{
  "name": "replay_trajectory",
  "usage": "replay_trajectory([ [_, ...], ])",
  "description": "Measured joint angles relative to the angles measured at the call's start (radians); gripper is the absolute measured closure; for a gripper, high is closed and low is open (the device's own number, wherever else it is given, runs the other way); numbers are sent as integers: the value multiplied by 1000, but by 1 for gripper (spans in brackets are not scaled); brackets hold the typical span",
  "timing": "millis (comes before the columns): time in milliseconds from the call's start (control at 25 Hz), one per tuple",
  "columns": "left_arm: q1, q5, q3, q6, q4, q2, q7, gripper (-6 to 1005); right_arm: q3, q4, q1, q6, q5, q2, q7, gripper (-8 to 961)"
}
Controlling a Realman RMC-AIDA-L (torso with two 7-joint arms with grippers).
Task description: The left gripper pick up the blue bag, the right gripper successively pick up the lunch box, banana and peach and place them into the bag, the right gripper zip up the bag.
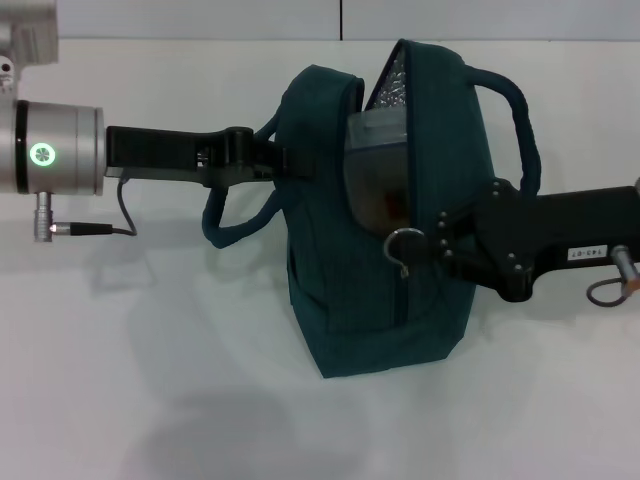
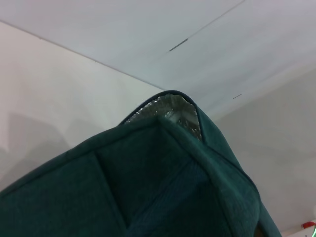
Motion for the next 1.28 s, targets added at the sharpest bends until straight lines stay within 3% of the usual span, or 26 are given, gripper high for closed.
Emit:
replay_trajectory([
  [200,-1,-46,0,-12,-13,-3,75,931,-7,42,14,-14,66,-3,-33,946],
  [360,8,-148,-2,-20,-48,9,177,931,-4,43,12,-22,76,-5,-34,946],
  [720,131,-357,-2,62,-82,28,501,682,7,75,12,-6,186,-7,-29,946],
  [840,190,-370,-2,117,-117,13,642,627,31,115,28,20,255,-9,-24,946],
  [1040,265,-375,-2,130,-194,-35,867,535,85,178,60,87,275,-10,-9,946],
  [1160,289,-378,-2,118,-239,-55,933,537,92,216,87,121,276,-10,-13,946],
  [1280,291,-387,-2,109,-295,-60,984,539,85,233,113,132,273,-8,-23,946],
])
